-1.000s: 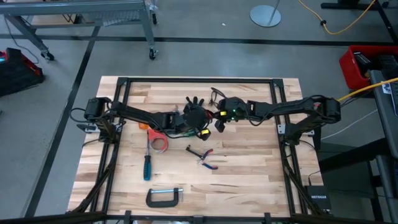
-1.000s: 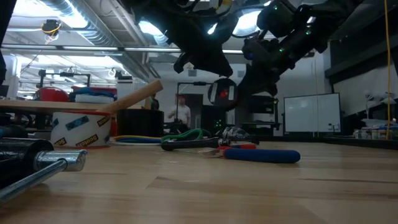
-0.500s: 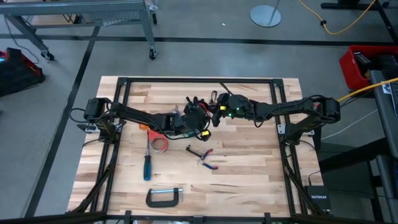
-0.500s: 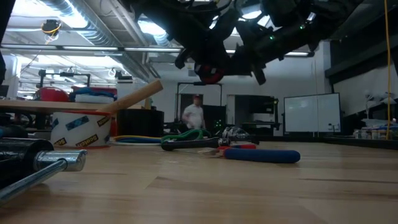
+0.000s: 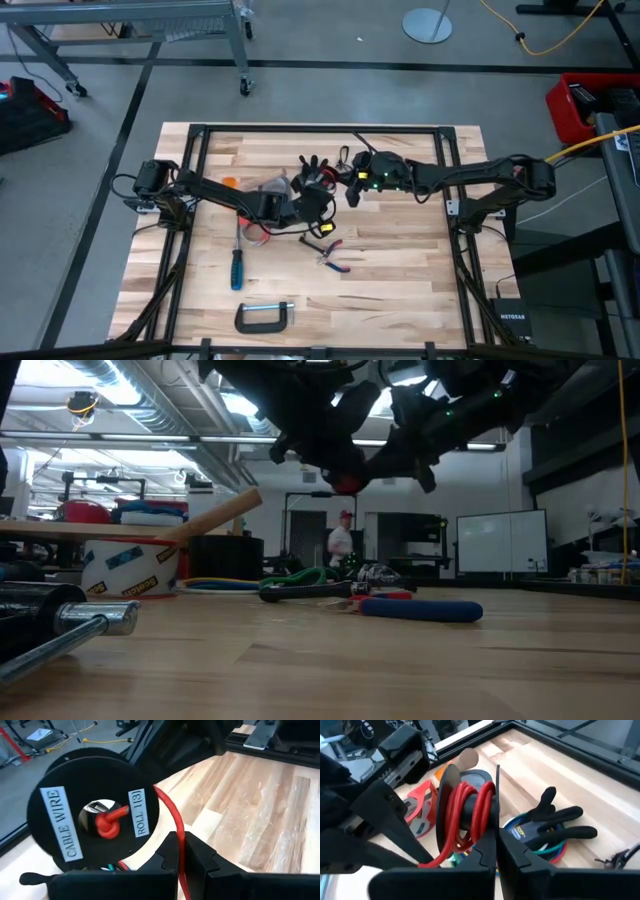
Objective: Coil cords
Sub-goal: Coil the red wire onto the black spool
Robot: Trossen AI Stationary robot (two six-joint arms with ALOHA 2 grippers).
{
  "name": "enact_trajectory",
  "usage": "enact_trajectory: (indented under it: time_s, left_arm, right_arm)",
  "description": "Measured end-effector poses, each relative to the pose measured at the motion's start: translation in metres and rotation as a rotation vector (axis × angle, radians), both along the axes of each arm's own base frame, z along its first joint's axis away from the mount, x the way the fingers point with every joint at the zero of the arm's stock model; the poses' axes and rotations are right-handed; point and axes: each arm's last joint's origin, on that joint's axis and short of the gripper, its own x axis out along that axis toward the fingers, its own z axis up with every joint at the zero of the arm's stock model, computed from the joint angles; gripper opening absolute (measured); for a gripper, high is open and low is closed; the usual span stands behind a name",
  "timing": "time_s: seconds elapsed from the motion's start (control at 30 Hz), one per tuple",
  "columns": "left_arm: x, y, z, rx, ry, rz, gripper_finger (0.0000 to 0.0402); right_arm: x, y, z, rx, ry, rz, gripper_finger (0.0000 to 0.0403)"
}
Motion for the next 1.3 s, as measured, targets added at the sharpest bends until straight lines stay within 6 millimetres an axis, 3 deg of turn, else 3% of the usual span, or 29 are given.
enact_trajectory:
  time_s: [0.37, 0.67, 1.0, 1.3]
  left_arm:
    - [0.001, -0.001, 0.002, 0.001, -0.02, 0.003, 0.0011]
    - [0.0, -0.001, -0.001, -0.005, 0.001, -0.006, 0.0035]
    - [0.0, 0.0, -0.002, -0.004, 0.007, -0.006, 0.0018]
    - [-0.009, 0.0, -0.013, -0.081, 0.115, 0.01, 0.0017]
  right_arm:
    - [-0.011, 0.002, 0.021, -0.036, -0.067, 0.012, 0.0001]
    - [-0.011, 0.002, 0.024, -0.038, -0.088, 0.024, 0.0001]
    - [-0.011, 0.003, 0.024, -0.034, -0.086, 0.051, 0.0001]
    - [-0.014, 0.005, 0.024, -0.041, -0.064, 0.101, 0.0001]
